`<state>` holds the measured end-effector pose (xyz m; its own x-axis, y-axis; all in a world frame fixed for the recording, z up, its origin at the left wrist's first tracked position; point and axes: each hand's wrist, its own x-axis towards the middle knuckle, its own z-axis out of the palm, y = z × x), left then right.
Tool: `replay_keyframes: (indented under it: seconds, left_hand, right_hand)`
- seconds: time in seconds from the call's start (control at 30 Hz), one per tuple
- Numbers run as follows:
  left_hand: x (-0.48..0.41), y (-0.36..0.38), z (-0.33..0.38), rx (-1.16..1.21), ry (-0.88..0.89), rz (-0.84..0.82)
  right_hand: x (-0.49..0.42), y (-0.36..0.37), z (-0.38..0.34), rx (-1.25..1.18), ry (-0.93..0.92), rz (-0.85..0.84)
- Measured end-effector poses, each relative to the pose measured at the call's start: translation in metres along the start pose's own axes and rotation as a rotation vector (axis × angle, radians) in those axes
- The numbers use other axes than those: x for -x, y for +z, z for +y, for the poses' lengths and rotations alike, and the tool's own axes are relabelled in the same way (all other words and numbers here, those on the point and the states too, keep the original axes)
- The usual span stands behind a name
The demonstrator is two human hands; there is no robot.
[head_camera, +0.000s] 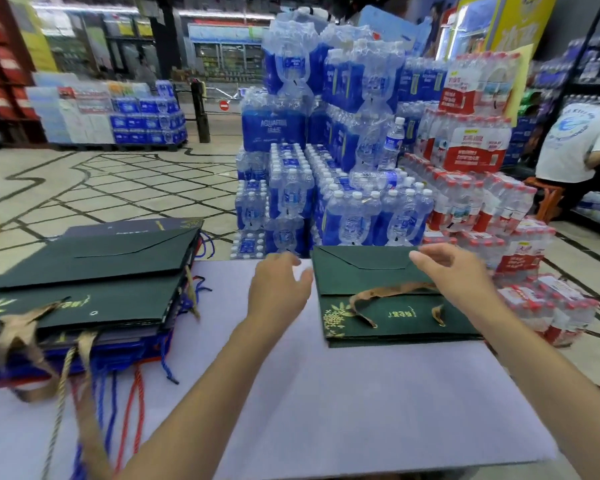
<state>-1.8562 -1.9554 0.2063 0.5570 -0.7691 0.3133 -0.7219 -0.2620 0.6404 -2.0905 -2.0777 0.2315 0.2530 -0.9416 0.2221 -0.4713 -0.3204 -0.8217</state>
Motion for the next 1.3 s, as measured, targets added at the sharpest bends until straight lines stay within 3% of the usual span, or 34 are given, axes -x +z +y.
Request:
replay_keyframes:
  seconds: [0.13,0.23,0.5,0.67,0.87,1.13,1.3]
  left_hand:
    - [-0.006,-0.106,-0.043,-0.041,0.001,0.207]
    - [-0.004,-0.171,-0.089,-0.106,-0.121,0.308]
    - [0.014,-0.245,-0.224,-0.513,-0.614,0.224]
    - [0.032,-0.251,-0.249,-0.584,-0.709,0.224]
    - [0.036,-0.265,-0.259,-0.505,-0.734,0.27]
    - [0.042,-0.262,-0.254,-0.342,-0.685,0.336]
    - [0.045,-0.268,-0.238,-0.076,-0.637,0.52]
  right_hand:
    - [0.011,0.078,-0.076,-0.11,-0.107,-0.125]
    - [0.026,0.142,-0.128,-0.169,-0.179,-0.232]
    - [0.078,0.253,-0.192,0.095,-0.075,-0.464]
    - [0.098,0.28,-0.19,0.184,0.0,-0.543]
    - [0.097,0.279,-0.188,0.207,-0.005,-0.502]
    - [0.103,0.266,-0.195,0.046,-0.013,-0.409]
    - [0.106,0.268,-0.197,-0.092,-0.023,-0.389]
